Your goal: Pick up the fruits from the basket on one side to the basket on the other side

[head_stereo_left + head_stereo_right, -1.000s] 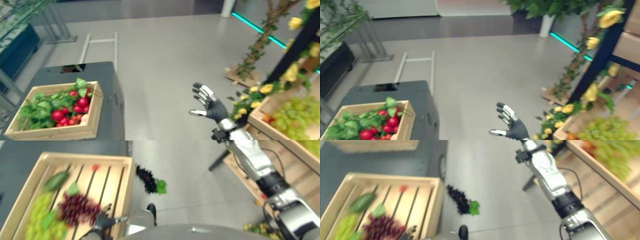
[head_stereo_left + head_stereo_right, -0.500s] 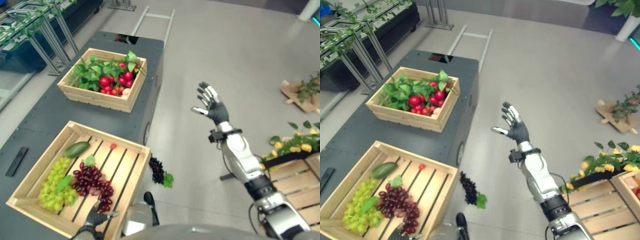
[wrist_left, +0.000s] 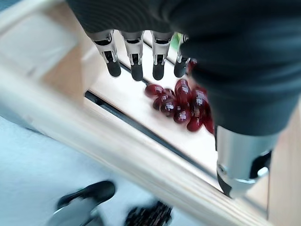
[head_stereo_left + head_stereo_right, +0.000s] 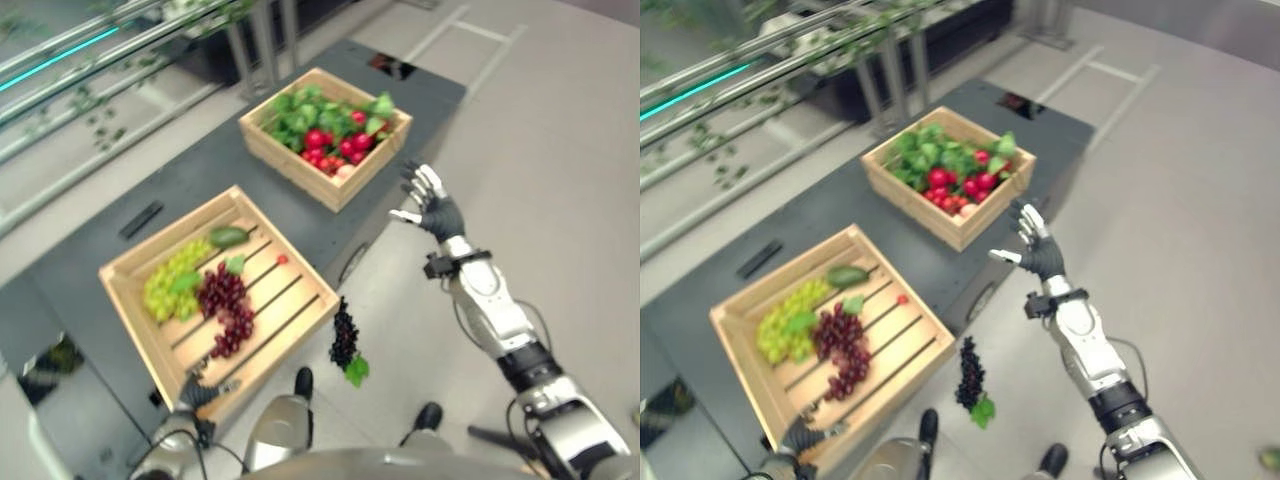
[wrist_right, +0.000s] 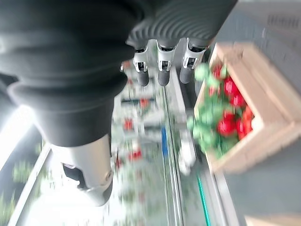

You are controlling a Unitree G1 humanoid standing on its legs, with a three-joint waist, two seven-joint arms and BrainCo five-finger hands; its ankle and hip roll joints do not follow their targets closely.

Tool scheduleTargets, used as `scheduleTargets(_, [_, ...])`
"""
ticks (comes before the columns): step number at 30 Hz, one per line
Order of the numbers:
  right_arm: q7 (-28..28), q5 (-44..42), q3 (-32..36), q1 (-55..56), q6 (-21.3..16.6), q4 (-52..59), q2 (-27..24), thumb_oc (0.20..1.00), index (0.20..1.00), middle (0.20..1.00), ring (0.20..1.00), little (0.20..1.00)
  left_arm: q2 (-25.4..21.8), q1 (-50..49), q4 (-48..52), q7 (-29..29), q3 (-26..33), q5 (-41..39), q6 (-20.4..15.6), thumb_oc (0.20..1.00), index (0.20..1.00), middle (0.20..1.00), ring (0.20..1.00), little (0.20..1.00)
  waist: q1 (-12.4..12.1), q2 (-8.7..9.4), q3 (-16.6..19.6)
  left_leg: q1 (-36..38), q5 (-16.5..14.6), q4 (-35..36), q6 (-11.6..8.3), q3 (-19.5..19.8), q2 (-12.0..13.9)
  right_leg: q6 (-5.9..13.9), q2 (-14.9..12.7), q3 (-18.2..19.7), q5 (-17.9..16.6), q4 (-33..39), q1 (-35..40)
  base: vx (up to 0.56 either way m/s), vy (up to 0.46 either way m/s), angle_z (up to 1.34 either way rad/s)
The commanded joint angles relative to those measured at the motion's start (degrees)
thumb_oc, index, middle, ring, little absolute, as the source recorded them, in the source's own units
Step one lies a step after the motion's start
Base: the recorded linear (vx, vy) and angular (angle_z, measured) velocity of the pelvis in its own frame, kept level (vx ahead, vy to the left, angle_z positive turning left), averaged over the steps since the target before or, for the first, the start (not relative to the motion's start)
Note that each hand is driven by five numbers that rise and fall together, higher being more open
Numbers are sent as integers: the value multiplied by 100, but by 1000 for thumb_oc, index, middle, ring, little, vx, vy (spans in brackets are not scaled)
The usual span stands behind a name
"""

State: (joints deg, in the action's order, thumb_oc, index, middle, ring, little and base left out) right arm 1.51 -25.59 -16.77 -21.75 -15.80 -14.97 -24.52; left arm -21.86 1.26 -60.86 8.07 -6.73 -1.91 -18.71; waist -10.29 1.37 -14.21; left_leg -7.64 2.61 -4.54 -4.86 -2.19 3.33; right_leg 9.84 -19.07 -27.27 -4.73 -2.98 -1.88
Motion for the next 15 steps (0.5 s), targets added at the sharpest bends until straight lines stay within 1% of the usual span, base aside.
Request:
scheduleTargets(1, [-61,-104,-1,-483,-341,369,-172,1000,1000,1000,1000,1000,91,-3,-8,-43,-154,-319,-58,1000,1000,1000,1000,1000,-114,253,79,380,-383,6,-427,95,443,254,-55,-172,-242,41,-102,22,-704,39])
scheduleTargets(2, [-121,-186,-255,-841,-337,186,-365,1000,1000,1000,1000,1000,172,-104,33,-7,-145,-444,-122,1000,1000,1000,1000,1000,-263,108,114,238,127,433,-676,280,879,110,556,-220,-96,508,37,-19,-397,13])
scheduleTargets(3, [-121,-187,-255,-846,-338,183,-366,1000,1000,1000,1000,1000,174,-101,32,-6,-144,-443,-122,1000,1000,1000,1000,1000,-247,115,124,217,148,442,-670,294,866,110,546,-234,-105,513,24,-17,-524,54])
scheduleTargets(4, [-142,-250,-345,-953,-332,83,-425,1000,1000,1000,1000,1000,215,-115,21,18,-124,-548,-112,1000,1000,1000,1000,1000,-323,43,135,173,403,649,-786,292,976,56,711,-283,-55,643,66,-30,-184,41])
scheduleTargets(5, [-106,-251,-389,-1018,-334,19,-482,1000,1000,1000,1000,1000,260,-129,35,21,-133,-603,-123,1000,1000,1000,1000,1000,-327,14,142,90,557,734,-817,226,997,44,772,-336,-36,738,67,-54,-247,45])
scheduleTargets(7, [-71,-189,-441,-1106,-327,-12,-610,1000,1000,1000,1000,1000,330,-102,-35,36,-91,-573,-107,1000,1000,1000,1000,1000,-244,19,211,-50,772,803,-725,-406,994,37,783,-549,-14,798,15,-9,-178,37])
scheduleTargets(8, [-63,-144,-442,-1062,-325,-8,-698,1000,1000,1000,1000,1000,360,-126,7,19,-58,-569,-89,1000,1000,1000,1000,1000,-163,40,265,40,736,777,-677,-1116,1057,78,795,-688,81,798,83,37,-190,65])
scheduleTargets(9, [-50,-88,-450,-1106,-322,-31,-727,1000,1000,1000,1000,1000,360,-144,33,-8,-41,-543,-92,1000,1000,1000,1000,1000,-153,60,282,89,648,680,-648,-1390,1044,39,807,-783,85,798,62,42,-157,71])
scheduleTargets(10, [-49,-86,-454,-1110,-323,-34,-724,1000,1000,1000,1000,1000,360,-146,36,-8,-37,-542,-90,1000,1000,1000,1000,1000,-160,62,282,88,636,667,-648,-1401,1047,38,806,-772,86,798,58,-63,-193,70])
scheduleTargets(11, [-40,4,-401,-1106,-291,-79,-720,1000,1000,1000,1000,1000,364,-172,53,-22,-31,-411,-90,1000,1000,1000,1000,1000,-134,67,326,201,325,370,-526,-1697,920,-72,860,-969,99,798,52,-56,-199,62])
scheduleTargets(12, [-47,0,-354,-1048,-286,-93,-708,1000,1000,1000,1000,1000,373,-150,4,-49,-36,-357,-64,1000,1000,1000,1000,1000,-66,84,354,248,190,249,-462,-1871,815,-114,890,-1023,116,798,28,-66,-236,104])
scheduleTargets(13, [-50,2,-303,-983,-295,-85,-709,1000,1000,1000,1000,1000,360,-116,-32,-62,-46,-272,-58,1000,1000,1000,1000,1000,17,103,376,276,101,178,-437,-1971,741,-152,937,-1044,131,798,-5,-38,-121,139])
scheduleTargets(15, [-71,16,-131,-735,-299,-60,-711,1000,1000,1000,1000,1000,359,-48,-115,-112,-40,-111,-39,1000,1000,1000,1000,1000,192,134,439,402,-93,100,-398,-2151,610,-180,953,-1233,135,789,10,-4,-69,106])
